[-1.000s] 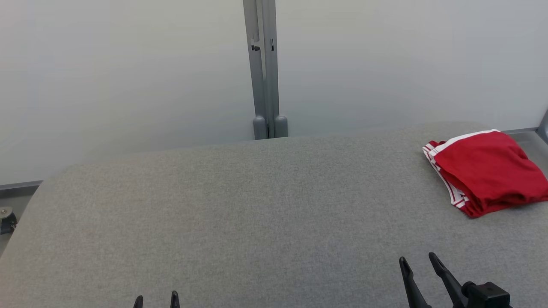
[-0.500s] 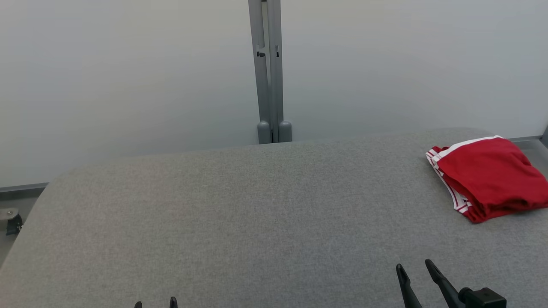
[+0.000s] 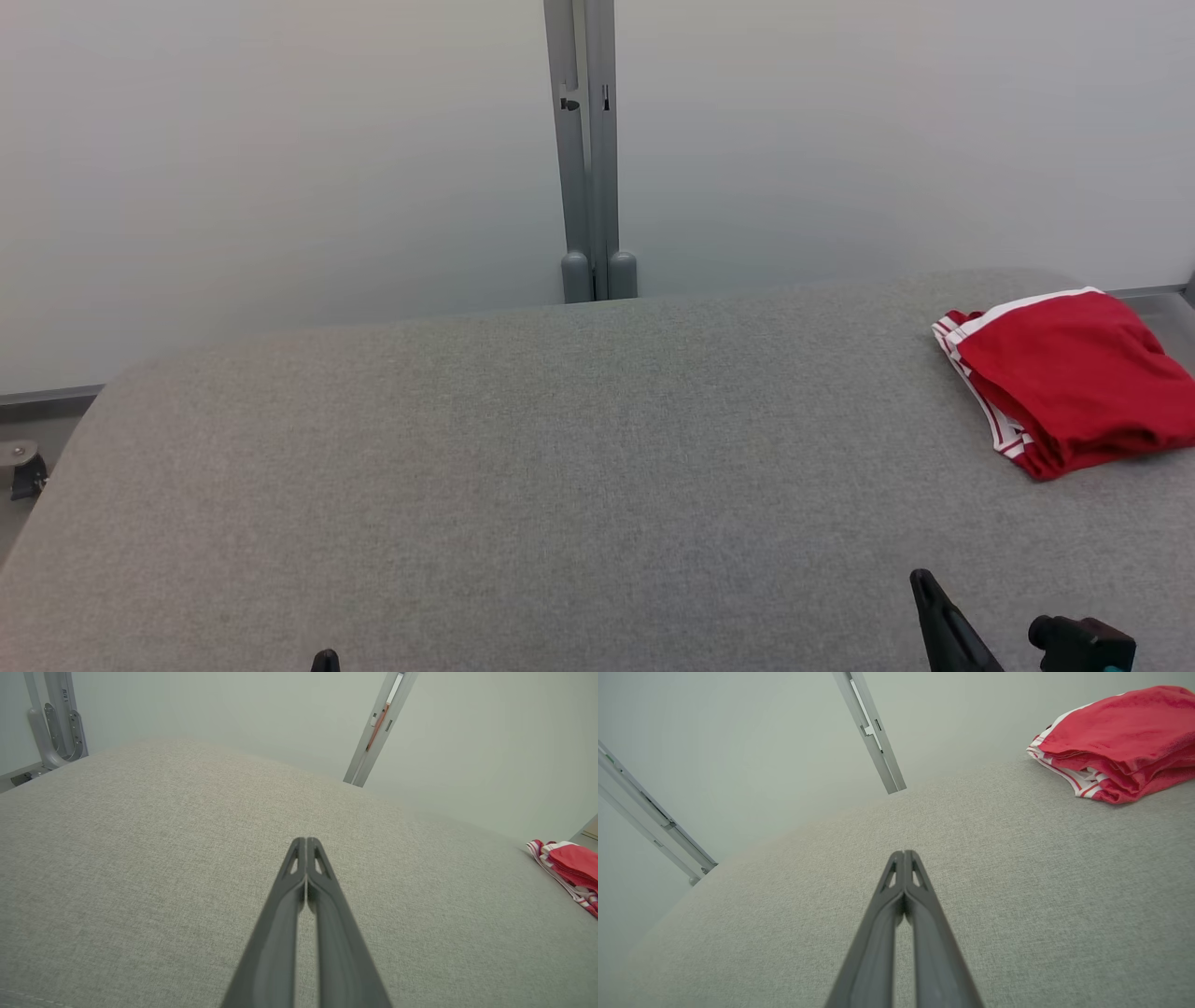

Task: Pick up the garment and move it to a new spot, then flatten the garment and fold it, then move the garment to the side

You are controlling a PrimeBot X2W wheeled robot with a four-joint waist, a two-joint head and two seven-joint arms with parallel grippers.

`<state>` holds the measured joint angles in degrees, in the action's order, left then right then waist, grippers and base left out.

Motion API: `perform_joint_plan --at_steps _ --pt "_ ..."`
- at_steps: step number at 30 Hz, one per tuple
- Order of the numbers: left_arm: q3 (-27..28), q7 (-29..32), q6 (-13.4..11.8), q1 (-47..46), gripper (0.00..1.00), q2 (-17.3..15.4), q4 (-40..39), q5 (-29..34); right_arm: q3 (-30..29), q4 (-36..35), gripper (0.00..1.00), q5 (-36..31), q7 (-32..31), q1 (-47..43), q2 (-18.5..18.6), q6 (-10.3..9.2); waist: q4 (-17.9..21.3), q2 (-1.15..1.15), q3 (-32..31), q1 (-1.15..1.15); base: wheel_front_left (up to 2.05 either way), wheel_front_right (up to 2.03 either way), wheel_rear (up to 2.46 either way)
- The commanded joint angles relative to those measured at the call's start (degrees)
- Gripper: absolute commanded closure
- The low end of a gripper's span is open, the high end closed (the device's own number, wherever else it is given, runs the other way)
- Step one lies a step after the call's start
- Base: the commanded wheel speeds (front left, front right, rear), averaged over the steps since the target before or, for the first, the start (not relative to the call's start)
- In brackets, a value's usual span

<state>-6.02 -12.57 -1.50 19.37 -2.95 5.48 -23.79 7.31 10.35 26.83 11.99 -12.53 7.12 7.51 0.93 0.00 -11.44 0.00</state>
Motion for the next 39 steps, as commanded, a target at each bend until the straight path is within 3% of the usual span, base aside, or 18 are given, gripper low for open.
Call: perform_joint_plan --at_steps 1,18,39 --pt "0.46 0.46 0.45 -2.3 1.0 -0.51 -0.49 -2.6 -0.67 -0.61 1.0 2.44 -0.51 2.16 -0.01 0.0 -0.02 0.0 0.17 0.0 0.0 0.0 0.0" --pt "2.39 4.09 2.54 -7.99 1.0 -1.08 1.97 -18.65 -3.59 0.35 1.0 17.21 -4.55 6.18 -0.84 0.0 -0.16 0.0 1.9 0.0 0.0 0.0 0.0" --pt "4.7 7.97 4.54 -13.41 1.0 -1.36 3.72 -34.22 -6.56 1.3 1.0 31.8 -8.64 10.1 -1.74 0.0 -0.33 0.0 4.02 0.0 0.0 0.0 0.0"
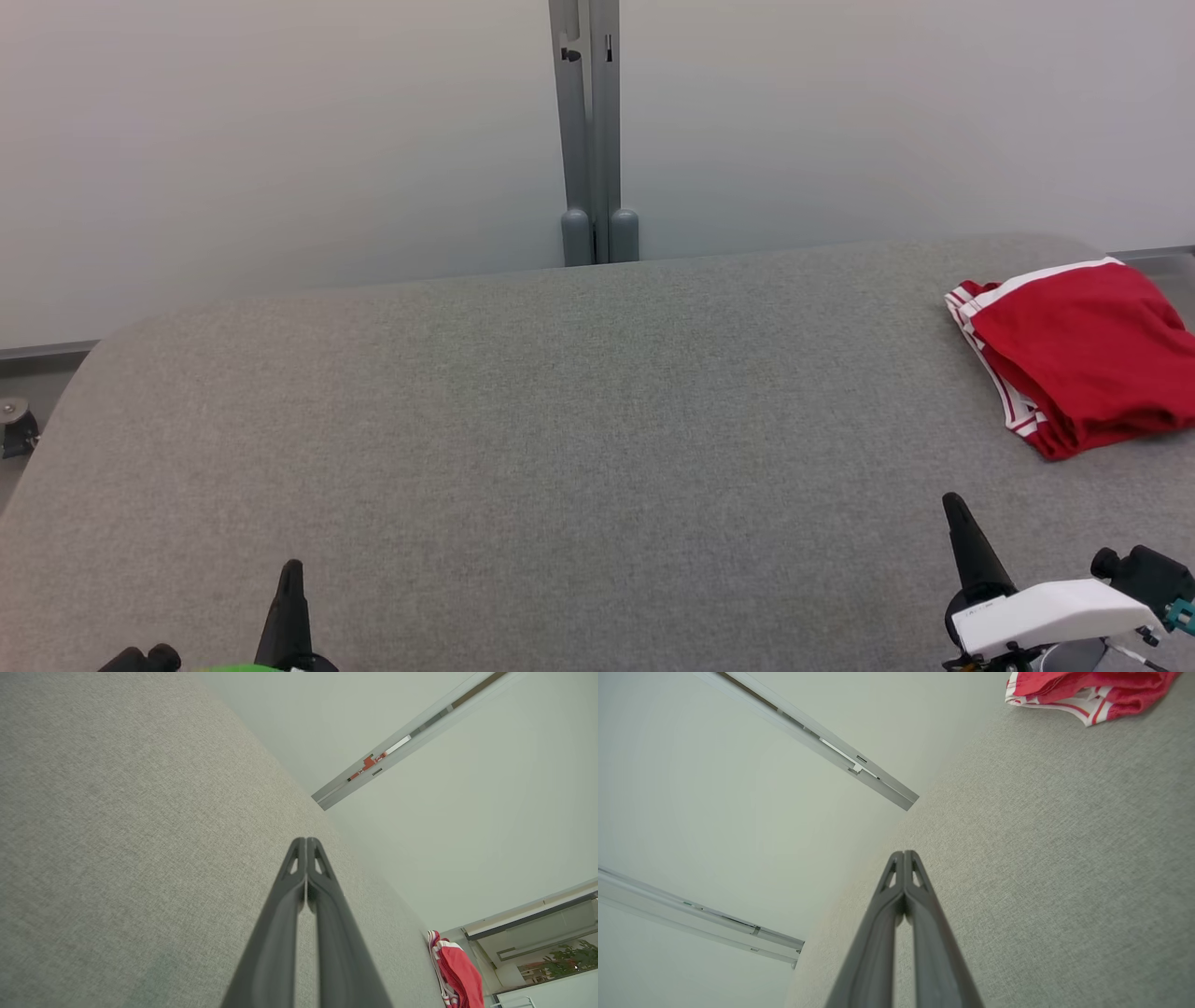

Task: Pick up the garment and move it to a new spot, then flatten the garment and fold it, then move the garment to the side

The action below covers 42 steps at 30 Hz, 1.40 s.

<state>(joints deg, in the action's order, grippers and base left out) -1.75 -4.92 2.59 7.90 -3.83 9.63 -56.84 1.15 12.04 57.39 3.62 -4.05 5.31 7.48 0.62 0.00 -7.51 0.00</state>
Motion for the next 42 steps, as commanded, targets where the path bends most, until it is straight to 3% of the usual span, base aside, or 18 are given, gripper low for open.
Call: perform_joint_plan --at_steps 1,42 --pt "0.5 0.39 0.52 -2.09 1.0 -0.49 -0.38 -1.64 -0.49 -0.36 1.0 1.67 -0.39 1.75 0.04 0.03 -0.02 0.0 0.16 0.0 0.0 0.0 0.0" --pt "4.45 6.56 3.42 -9.97 1.0 -0.43 2.61 -23.98 -4.97 1.12 1.0 22.83 -6.53 7.44 -1.43 0.03 -0.35 0.0 4.31 0.0 0.0 0.0 0.0"
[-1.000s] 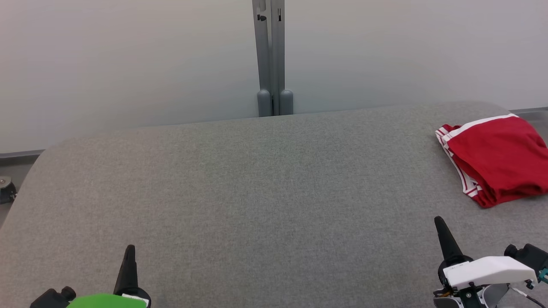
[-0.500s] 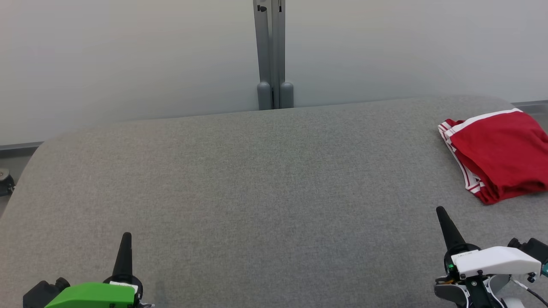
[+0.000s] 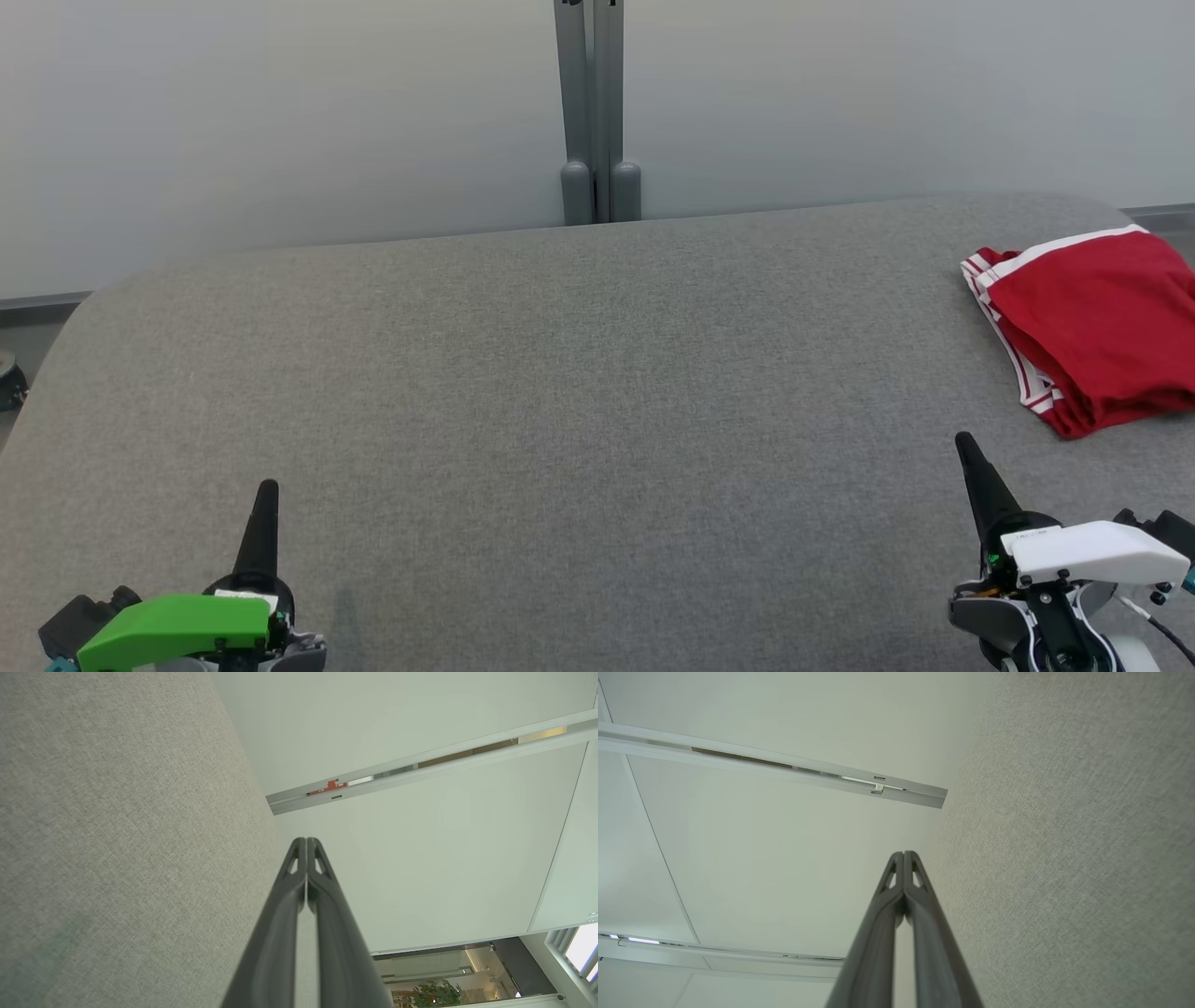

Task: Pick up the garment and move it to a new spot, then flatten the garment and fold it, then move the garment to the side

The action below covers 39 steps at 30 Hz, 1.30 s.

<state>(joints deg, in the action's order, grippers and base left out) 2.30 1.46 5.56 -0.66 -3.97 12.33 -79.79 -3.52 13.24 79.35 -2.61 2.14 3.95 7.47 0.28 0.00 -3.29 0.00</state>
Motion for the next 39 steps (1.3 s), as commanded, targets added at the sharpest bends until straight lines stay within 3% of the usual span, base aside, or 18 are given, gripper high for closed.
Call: perform_joint_plan --at_steps 1,32,39 --pt "0.49 0.37 0.51 -1.6 1.0 -0.27 -0.01 -1.51 -0.4 -0.06 1.0 1.31 -0.45 1.33 -0.1 0.04 -0.02 0.0 0.19 0.0 0.0 0.0 0.0" --pt "2.9 4.0 2.08 -5.93 1.0 0.04 1.74 -13.59 -2.93 0.84 1.0 13.04 -3.88 4.41 -0.9 0.04 -0.27 0.0 3.31 0.0 0.0 0.0 0.0" --pt "3.07 4.21 2.14 -6.03 1.0 0.13 1.76 -13.78 -2.99 0.86 1.0 13.34 -3.94 4.33 -0.94 0.04 -0.28 0.0 3.46 0.0 0.0 0.0 0.0"
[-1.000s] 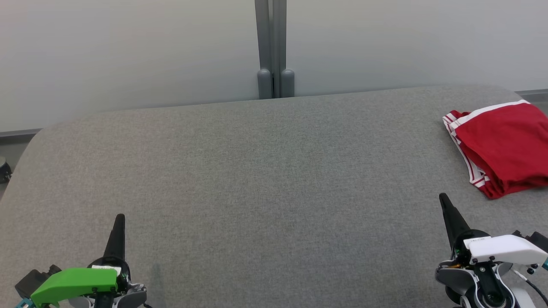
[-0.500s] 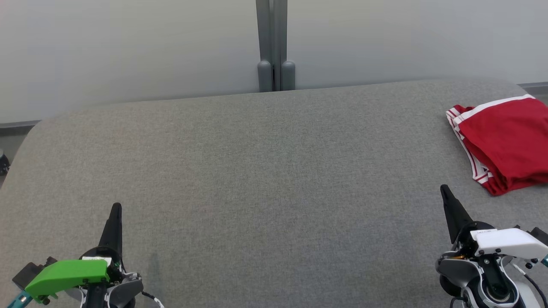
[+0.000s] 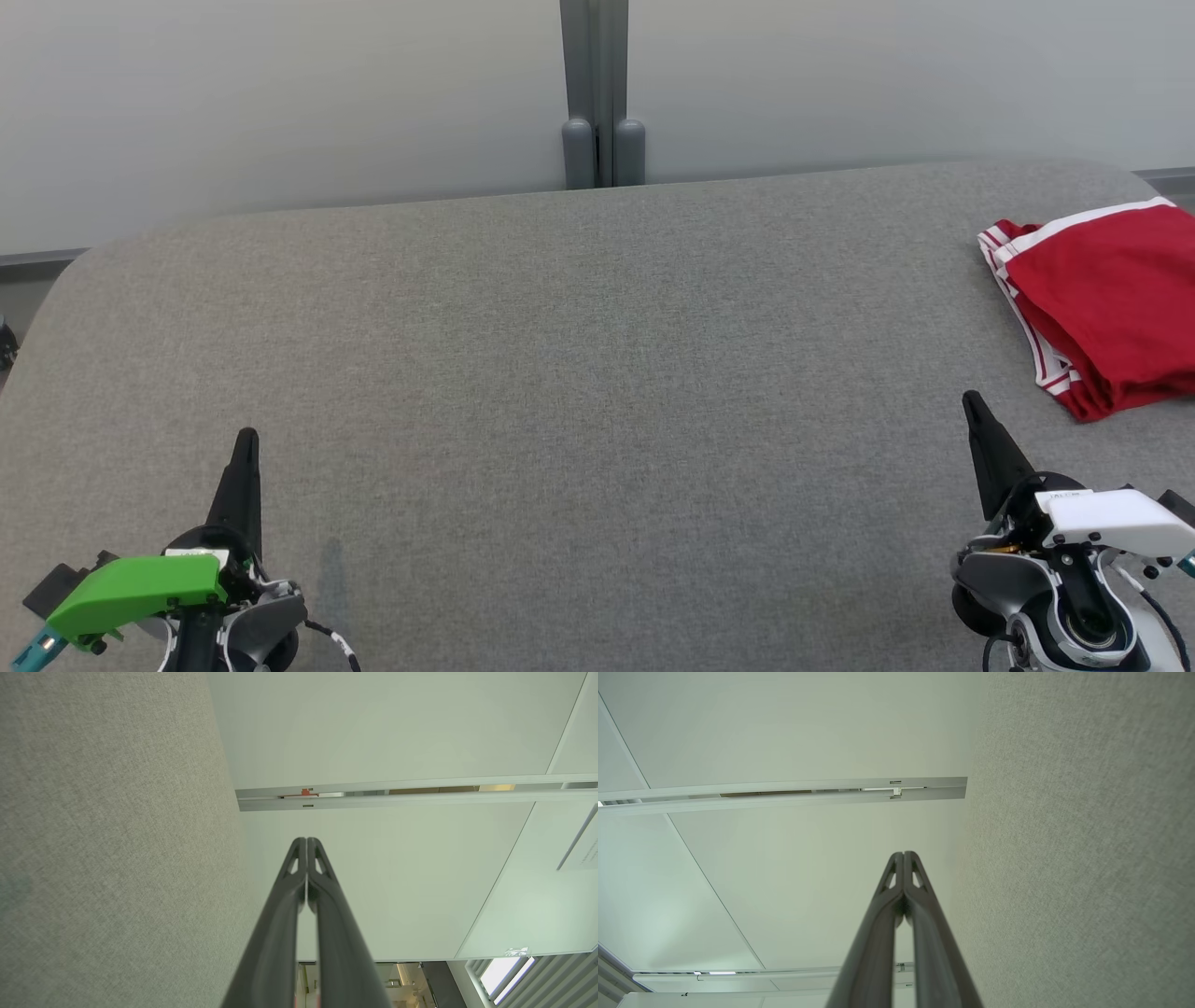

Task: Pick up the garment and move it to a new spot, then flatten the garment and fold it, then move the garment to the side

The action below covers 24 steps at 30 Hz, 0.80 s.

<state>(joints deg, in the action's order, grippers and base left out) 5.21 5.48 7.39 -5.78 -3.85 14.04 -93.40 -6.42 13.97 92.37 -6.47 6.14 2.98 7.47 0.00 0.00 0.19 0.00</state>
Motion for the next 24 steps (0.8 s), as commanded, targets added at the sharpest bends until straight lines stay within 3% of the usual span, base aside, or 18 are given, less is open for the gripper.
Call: perform_joint_plan --at_steps 1,24 --pt "0.18 0.2 0.31 -0.89 1.0 0.03 0.06 -0.14 -0.1 0.13 1.0 0.32 -0.08 0.32 0.02 0.04 0.0 0.0 -0.01 0.0 0.0 0.0 0.0" --pt "0.56 0.46 0.31 -0.9 1.0 0.25 0.06 0.32 -0.18 0.13 1.0 0.21 -0.17 0.34 -0.04 0.04 0.0 0.0 -0.01 0.0 0.0 0.0 0.0"
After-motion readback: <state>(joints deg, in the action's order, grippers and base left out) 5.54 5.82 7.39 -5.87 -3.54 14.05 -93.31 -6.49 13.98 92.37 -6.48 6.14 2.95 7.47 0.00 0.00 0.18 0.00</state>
